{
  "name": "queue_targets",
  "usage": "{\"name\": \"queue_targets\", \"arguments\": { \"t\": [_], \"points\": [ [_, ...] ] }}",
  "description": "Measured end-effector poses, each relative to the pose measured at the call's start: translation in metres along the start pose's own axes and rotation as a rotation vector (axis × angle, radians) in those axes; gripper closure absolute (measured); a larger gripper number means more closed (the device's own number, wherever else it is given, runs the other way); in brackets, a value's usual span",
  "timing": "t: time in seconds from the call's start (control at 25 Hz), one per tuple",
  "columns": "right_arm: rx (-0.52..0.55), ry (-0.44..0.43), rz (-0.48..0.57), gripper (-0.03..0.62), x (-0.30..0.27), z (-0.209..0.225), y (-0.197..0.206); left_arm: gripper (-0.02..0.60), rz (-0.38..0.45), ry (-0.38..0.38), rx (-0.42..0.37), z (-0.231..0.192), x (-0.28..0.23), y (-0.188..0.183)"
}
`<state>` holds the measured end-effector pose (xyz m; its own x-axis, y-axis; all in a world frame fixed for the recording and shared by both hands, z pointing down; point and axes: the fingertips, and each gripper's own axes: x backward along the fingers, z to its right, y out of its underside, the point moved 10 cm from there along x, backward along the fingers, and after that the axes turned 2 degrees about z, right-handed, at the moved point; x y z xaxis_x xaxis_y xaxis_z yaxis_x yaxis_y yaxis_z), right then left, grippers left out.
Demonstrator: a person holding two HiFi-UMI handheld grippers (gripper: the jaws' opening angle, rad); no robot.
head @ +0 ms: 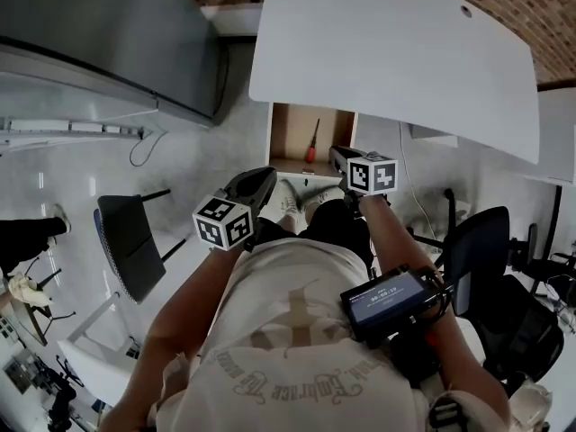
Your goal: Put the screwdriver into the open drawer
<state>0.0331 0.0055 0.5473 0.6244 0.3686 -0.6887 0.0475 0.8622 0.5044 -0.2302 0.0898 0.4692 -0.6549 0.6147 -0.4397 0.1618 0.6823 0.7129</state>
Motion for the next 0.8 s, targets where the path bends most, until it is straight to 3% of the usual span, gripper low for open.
{"name": "queue_targets", "arguments": {
  "t": [0.36,0.8],
  "points": [
    [-0.036,-0.040,0.119,0.571,0.042,-0.008,-0.020,0.561,0.041,0.002,-0.039,0.005,-0.004,-0.032],
    [0.024,-0.060,0.248,0.571,0.086,-0.026,-0.034,0.561,0.093,0.049,-0.115,0.013,-0.003,-0.059]
  ]
}}
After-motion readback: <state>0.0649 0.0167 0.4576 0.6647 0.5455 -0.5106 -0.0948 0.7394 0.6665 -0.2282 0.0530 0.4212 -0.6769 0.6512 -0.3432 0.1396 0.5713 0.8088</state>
